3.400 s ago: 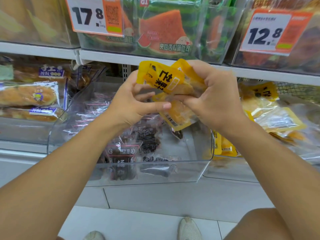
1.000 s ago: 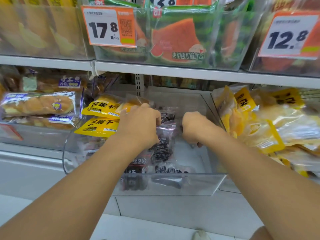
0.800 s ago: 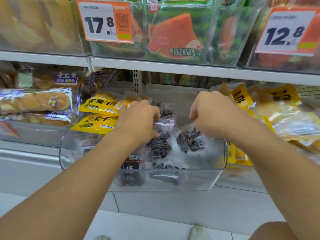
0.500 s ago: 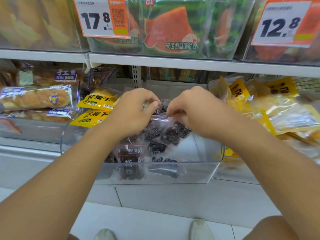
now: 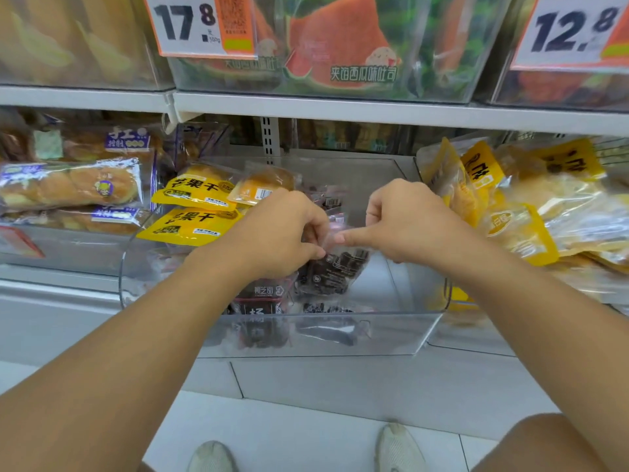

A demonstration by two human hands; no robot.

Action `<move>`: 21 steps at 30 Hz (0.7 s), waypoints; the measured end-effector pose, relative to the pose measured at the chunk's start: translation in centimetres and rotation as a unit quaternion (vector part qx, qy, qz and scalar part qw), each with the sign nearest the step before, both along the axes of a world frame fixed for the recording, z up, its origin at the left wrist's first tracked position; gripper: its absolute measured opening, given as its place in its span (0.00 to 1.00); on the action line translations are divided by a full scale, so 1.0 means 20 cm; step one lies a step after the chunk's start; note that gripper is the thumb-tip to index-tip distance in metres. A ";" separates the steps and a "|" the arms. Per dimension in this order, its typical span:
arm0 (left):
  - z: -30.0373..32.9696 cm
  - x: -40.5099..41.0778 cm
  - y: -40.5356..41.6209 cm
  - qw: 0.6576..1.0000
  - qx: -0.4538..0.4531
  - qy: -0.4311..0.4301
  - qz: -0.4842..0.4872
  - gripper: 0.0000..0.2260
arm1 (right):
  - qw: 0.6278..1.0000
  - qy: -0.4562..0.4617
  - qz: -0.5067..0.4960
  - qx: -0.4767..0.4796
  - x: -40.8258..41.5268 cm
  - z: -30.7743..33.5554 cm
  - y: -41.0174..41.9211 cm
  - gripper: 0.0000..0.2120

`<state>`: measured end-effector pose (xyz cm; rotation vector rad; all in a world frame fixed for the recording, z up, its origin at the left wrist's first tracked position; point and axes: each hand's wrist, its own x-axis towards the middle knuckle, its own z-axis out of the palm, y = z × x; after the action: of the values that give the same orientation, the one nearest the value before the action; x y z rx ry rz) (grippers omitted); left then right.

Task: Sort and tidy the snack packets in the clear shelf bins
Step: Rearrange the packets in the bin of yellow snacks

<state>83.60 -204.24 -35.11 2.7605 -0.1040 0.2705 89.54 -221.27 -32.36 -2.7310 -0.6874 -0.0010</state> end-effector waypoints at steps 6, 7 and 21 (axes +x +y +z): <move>0.01 -0.01 0.00 0.998 0.046 -0.037 0.025 0.06 | 0.956 0.197 0.074 -0.203 -0.06 -0.03 -0.03 0.24; 0.01 -0.01 0.00 0.998 0.050 -0.039 0.021 0.06 | 0.937 0.193 0.114 -0.269 -0.06 -0.07 -0.02 0.25; -0.01 -0.02 0.05 0.996 0.036 0.006 0.084 0.08 | 0.937 0.343 0.010 0.061 -0.02 -0.08 0.00 0.12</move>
<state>83.26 -203.14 -35.25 2.8457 0.1244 0.3002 89.12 -221.33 -33.99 -2.3569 -0.4785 0.8377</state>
